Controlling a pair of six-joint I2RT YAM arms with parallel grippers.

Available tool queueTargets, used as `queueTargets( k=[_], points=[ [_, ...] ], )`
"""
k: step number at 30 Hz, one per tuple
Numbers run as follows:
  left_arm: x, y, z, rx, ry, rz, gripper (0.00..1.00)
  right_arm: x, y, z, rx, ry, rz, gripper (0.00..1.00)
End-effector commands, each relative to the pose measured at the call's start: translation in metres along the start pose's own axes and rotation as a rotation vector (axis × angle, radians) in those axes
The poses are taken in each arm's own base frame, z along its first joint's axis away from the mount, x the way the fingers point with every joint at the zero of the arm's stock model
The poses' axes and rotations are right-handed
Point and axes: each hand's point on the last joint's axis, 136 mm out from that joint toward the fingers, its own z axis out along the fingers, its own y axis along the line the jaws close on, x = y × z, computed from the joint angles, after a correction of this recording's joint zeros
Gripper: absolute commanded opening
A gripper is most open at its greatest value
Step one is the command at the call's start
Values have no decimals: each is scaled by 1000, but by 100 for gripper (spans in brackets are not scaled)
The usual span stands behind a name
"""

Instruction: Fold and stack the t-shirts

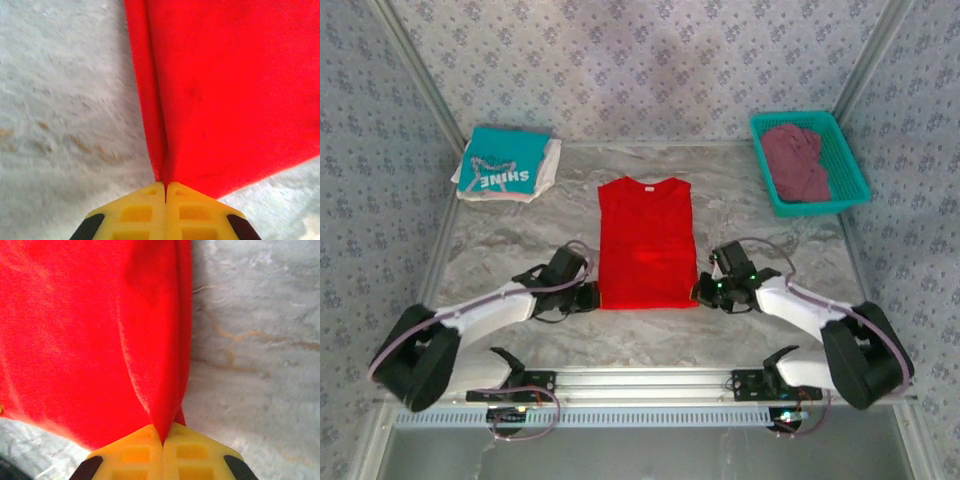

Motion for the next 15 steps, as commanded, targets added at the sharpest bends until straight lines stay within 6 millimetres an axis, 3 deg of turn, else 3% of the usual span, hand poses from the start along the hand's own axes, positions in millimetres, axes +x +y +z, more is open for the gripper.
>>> queueTargets(
  k=[1, 4, 9, 15],
  points=[
    [-6, -3, -20, -14, -49, -13, 0, -5, 8, -16, -4, -46, 16, 0],
    [-30, -17, -39, -22, -102, 51, 0, -24, 24, -30, -23, -98, -2, 0],
    [-88, -49, -67, 67, -234, 72, 0, -66, 62, -56, -73, -220, -66, 0],
    [-150, -79, -92, 98, -356, 147, 0, -116, 93, -76, -105, -313, -114, 0]
  ],
)
